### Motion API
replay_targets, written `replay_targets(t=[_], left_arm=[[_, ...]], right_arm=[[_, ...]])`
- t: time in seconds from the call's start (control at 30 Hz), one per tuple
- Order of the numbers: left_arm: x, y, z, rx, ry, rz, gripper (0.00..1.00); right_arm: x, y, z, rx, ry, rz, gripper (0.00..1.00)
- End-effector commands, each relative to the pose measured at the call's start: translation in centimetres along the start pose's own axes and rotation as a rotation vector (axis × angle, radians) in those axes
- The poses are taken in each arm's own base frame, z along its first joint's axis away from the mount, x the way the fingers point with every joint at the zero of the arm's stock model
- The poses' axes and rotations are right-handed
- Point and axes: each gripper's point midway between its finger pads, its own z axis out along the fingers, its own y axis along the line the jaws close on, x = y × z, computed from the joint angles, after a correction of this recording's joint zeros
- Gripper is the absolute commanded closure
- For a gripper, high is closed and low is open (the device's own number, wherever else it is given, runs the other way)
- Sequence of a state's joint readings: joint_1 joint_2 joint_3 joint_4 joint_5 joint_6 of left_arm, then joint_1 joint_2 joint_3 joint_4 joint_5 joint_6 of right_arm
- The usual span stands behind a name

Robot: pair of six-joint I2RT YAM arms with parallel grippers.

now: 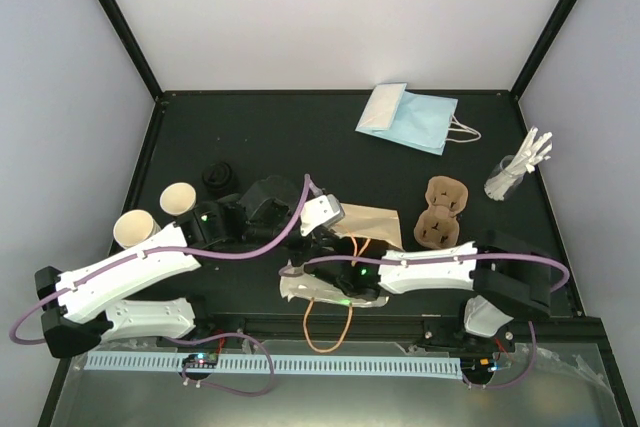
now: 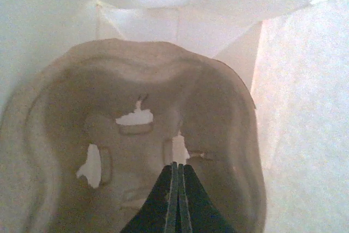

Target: Pack the takeout coffee

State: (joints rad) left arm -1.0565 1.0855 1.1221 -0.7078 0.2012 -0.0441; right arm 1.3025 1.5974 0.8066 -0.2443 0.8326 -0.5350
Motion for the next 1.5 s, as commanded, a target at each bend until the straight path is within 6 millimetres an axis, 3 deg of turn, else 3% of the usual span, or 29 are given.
replay_targets(t=[0.0, 0.23, 0.5, 0.57, 0.67, 0.77, 0.93, 1.47], left_arm=[[1.0, 0.0, 0.8, -0.001, 0.059, -0.013, 0.98], [0.8, 0.7, 0.6, -0.045, 0.044, -0.019, 0.98], [0.6, 1.2, 0.8, -0.073, 0.048, -0.014, 0.98], [0.9, 1.3, 1.2, -0.073, 0.063, -0.020, 0.99], [1.1, 1.3, 1.4, -0.068, 0.072, -0.023, 0.98], [1.3, 1.2, 1.5, -0.062, 0.077, -0.024, 0.99], [1.3, 1.0, 1.4, -0.050, 0.075, -0.026, 0.98], [1.3, 0.1, 1.2, -0.004, 0.063, -0.029, 0.98]], right_arm=[[-1.9, -3.7, -2.7, 0.040, -0.095, 0.177, 0.99], [-2.5, -2.2, -4.7, -0.084, -0.173, 0.195, 0.99], [-2.2, 3.0, -5.8, -0.281, -0.128, 0.122, 0.99], [-1.9, 3.5, -5.7, -0.296, -0.111, 0.131, 0.99], [-0.2, 2.2, -5.0, -0.187, -0.045, 0.148, 0.99], [1.2, -0.3, -4.7, -0.020, 0.005, 0.156, 0.99], [1.6, -2.7, -5.0, 0.101, -0.005, 0.150, 0.99], [3.1, -3.1, -1.5, 0.087, 0.053, 0.131, 0.99]])
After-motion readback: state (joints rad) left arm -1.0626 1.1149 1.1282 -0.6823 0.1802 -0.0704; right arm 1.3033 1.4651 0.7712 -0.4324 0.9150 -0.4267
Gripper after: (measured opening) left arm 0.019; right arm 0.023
